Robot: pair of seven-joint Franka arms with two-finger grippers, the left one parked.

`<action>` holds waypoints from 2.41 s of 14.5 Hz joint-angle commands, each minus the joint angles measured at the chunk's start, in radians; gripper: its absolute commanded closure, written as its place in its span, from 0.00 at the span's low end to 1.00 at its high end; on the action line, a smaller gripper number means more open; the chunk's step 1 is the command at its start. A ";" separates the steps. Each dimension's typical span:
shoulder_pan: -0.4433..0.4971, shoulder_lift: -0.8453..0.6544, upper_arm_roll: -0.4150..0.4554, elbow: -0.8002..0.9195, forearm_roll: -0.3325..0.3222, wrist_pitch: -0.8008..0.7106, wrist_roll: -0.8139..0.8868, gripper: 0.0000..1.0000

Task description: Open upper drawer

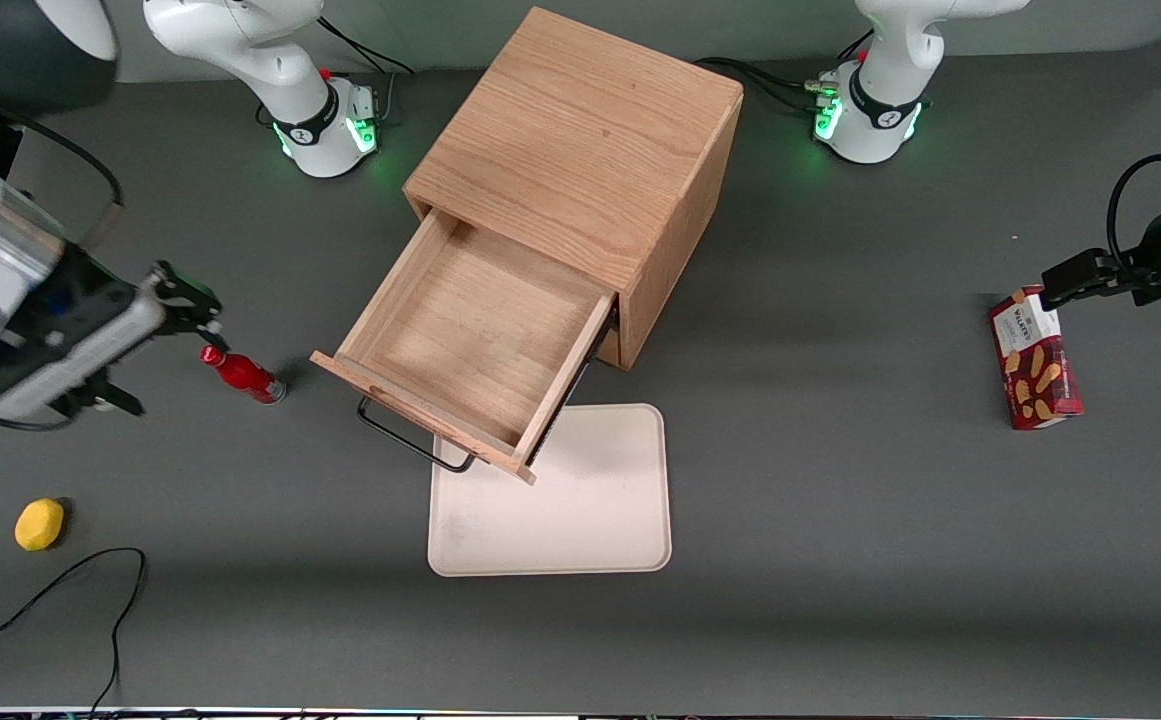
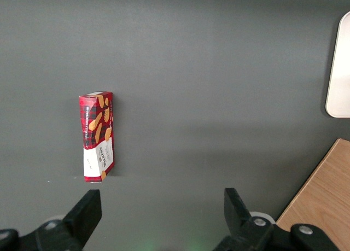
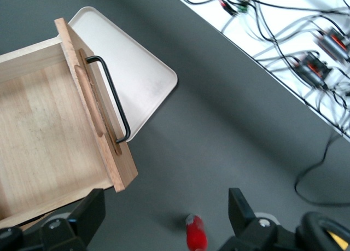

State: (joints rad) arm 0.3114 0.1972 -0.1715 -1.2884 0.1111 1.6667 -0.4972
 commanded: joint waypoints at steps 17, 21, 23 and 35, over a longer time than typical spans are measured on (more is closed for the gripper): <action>-0.320 -0.257 0.084 -0.267 -0.031 -0.033 0.482 0.00; -0.322 -0.220 0.118 -0.261 -0.071 -0.033 0.491 0.00; -0.322 -0.214 0.116 -0.256 -0.070 -0.038 0.491 0.00; -0.261 -0.231 0.047 -0.289 -0.073 -0.065 0.477 0.00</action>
State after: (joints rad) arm 0.0345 -0.0163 -0.1116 -1.5642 0.0556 1.6219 -0.0314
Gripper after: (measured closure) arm 0.000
